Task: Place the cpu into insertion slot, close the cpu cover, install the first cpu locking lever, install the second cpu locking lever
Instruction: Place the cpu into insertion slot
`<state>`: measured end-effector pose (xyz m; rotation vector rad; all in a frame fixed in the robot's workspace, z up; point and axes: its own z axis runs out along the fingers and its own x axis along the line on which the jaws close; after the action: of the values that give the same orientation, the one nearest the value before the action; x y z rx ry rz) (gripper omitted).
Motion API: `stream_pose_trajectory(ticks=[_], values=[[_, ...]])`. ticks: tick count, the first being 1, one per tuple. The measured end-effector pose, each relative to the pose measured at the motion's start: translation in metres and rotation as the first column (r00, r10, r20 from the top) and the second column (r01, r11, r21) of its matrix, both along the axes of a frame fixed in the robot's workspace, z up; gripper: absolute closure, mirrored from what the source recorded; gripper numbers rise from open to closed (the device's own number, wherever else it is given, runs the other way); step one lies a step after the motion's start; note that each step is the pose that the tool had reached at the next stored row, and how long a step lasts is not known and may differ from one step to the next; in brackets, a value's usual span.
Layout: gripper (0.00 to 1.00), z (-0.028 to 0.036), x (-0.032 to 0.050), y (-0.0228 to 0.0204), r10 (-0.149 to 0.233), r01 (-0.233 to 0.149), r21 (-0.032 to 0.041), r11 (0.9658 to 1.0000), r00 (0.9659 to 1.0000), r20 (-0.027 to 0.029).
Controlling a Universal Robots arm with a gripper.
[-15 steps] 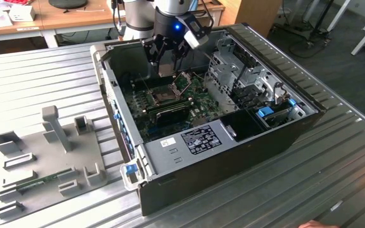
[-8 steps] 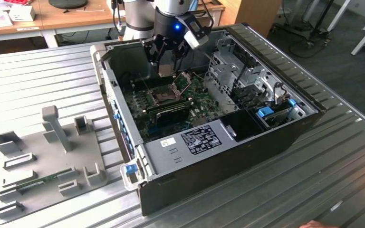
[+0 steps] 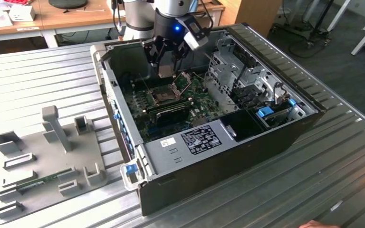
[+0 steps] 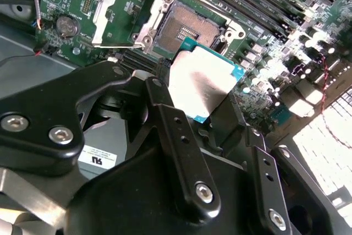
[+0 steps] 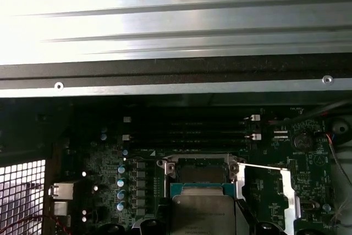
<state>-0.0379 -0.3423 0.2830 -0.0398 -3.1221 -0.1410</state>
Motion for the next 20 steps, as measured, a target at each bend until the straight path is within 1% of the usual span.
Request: stream_pose_trajectory(ticks=[4,7,17,20], values=[[0.46,-0.0057,-0.0001,0.0000,0.000,0.000,-0.0001,1.0000,1.0000,0.0000],[0.46,-0.0087,-0.0001,0.0000,0.000,0.000,-0.0001,1.0000,1.0000,0.0000],[0.46,-0.0094,-0.0001,0.0000,0.000,0.000,-0.0001,1.0000,1.0000,0.0000],[0.46,-0.0112,-0.0001,0.0000,0.000,0.000,-0.0002,1.0000,1.0000,-0.0001]])
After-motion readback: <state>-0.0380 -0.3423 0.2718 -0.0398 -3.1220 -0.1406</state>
